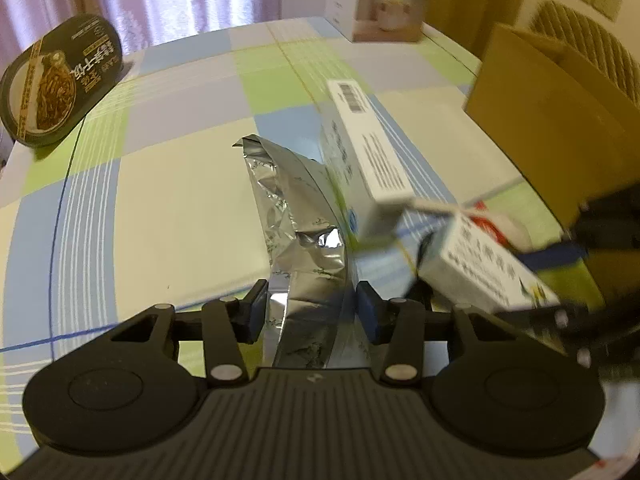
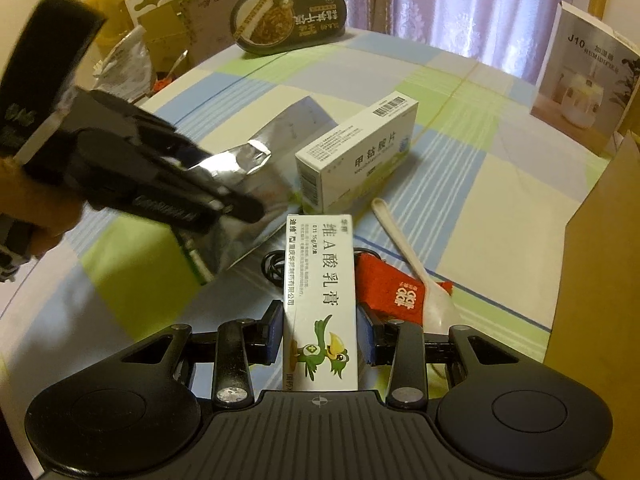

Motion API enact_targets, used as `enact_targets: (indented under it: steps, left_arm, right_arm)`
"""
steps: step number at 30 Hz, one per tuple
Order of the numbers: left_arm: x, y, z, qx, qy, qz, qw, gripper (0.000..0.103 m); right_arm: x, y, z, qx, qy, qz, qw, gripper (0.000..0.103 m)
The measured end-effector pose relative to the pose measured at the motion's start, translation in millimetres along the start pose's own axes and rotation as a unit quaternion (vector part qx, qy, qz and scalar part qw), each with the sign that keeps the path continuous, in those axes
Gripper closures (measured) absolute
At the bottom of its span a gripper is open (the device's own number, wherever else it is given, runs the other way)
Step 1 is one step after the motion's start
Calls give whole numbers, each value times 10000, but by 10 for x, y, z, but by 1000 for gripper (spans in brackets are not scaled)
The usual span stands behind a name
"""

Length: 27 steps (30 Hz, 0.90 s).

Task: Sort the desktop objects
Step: 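Grasp the silver foil bag with the left tool while the right tool grasps the white ointment box, then lift the foil bag with the left tool while the right tool lifts the ointment box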

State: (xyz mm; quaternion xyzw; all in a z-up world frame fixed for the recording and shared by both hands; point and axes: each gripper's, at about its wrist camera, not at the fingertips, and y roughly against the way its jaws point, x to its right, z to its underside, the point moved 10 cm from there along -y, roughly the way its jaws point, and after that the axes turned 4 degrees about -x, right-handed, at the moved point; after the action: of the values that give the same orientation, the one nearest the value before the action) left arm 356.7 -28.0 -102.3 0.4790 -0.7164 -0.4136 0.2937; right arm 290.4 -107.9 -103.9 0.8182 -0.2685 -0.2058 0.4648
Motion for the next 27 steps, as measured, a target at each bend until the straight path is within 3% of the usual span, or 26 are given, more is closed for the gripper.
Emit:
enact_targets:
  steps: [8,14,16,18,24,27]
  left_arm:
    - [134,455,648,-408,-555,133,9975,64]
    - [271,639,977,-559,-543,168,9968,63]
    - [292,666,997,-532,-577,68,9969,58]
    - [285,682,954,-458,-577,50,9973,43]
    - [174,623,830,-417,-379,39,9984,34]
    - [150,534,796,-520,-239,167,9982,34]
  right_arm:
    - [-158,116,96,-70,-338,-238,9991,68]
    - [-368,168,270,-240,-250,-116,9993,68]
    - [-413,159,336,-289,-175,20,9994,68]
    - [-462,139,411,-345,-66,156,9993,68]
    - [-502,21,560,-536,34,206,9983,68]
    - [-469,-7,576,-576,88,283,9979,68]
